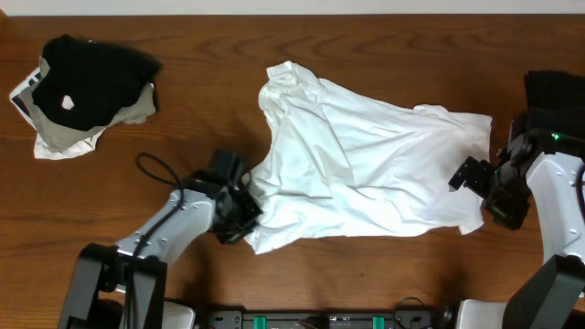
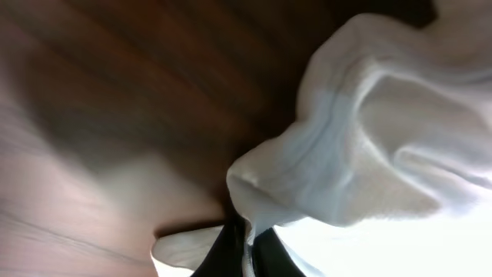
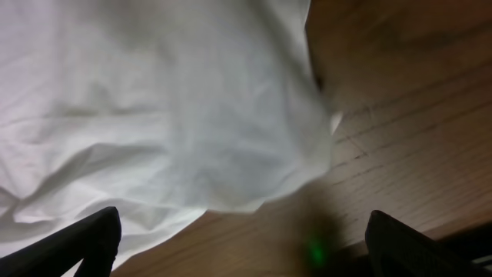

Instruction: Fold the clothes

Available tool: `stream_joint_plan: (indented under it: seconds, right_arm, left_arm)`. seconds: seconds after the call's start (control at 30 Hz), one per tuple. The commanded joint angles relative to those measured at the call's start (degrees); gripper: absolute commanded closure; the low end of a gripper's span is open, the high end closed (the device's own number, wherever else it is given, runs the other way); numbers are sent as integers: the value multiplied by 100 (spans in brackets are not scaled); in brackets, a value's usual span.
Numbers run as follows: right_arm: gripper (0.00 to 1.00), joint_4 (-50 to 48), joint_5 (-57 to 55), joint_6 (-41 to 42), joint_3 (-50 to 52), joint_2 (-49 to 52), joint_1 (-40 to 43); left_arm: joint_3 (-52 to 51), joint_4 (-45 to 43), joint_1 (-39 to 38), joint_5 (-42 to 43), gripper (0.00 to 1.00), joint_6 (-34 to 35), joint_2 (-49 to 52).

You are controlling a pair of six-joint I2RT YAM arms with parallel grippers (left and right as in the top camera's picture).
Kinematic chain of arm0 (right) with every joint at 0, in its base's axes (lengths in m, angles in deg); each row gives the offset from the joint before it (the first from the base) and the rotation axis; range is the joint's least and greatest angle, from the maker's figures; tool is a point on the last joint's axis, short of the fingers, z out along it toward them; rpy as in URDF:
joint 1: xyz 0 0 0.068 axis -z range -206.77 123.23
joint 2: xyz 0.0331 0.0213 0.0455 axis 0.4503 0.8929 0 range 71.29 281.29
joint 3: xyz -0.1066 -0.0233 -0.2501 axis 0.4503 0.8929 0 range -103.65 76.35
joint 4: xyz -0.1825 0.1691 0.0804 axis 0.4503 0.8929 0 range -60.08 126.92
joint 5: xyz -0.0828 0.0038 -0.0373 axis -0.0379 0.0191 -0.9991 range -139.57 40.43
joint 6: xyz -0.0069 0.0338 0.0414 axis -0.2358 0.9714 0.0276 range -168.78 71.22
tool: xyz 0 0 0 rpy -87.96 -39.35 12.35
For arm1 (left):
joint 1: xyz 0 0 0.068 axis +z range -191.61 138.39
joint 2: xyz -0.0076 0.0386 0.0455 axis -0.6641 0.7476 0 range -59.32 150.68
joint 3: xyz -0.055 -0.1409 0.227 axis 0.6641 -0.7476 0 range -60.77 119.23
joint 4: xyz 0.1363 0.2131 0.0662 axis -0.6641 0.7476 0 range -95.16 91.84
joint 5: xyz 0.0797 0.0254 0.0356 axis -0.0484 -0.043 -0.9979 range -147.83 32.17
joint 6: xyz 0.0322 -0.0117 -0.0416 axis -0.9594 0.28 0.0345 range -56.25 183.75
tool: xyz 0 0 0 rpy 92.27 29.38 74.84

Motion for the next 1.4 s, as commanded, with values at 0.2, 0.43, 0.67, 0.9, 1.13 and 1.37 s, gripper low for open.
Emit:
stream_joint_plan:
  seconds: [0.2,0.43,0.67,0.9,1.13,1.37]
  right_arm:
    - [1,-48,280,-22,455,-68,20]
    - [1,-507,433,236,1014,-68,22]
    - [1,-664,485,610,1237,-164,166]
    - [1,-553,518,498,1246,-807,684]
    - [1,-826,520,498,1919,-1246,898]
    - [1,-1982,984,562,2809,-1268,920]
  left_arm:
    - [-17,63,940,-63,94,-730,33]
    - [-17,90,977,-66,94,-798,33]
    - [-17,168,981,-66,94,-826,33]
    - [-17,225,981,-68,94,-942,33]
    - [-17,188,981,-68,94,-942,33]
    - [-17,190,981,-68,94,-942,33]
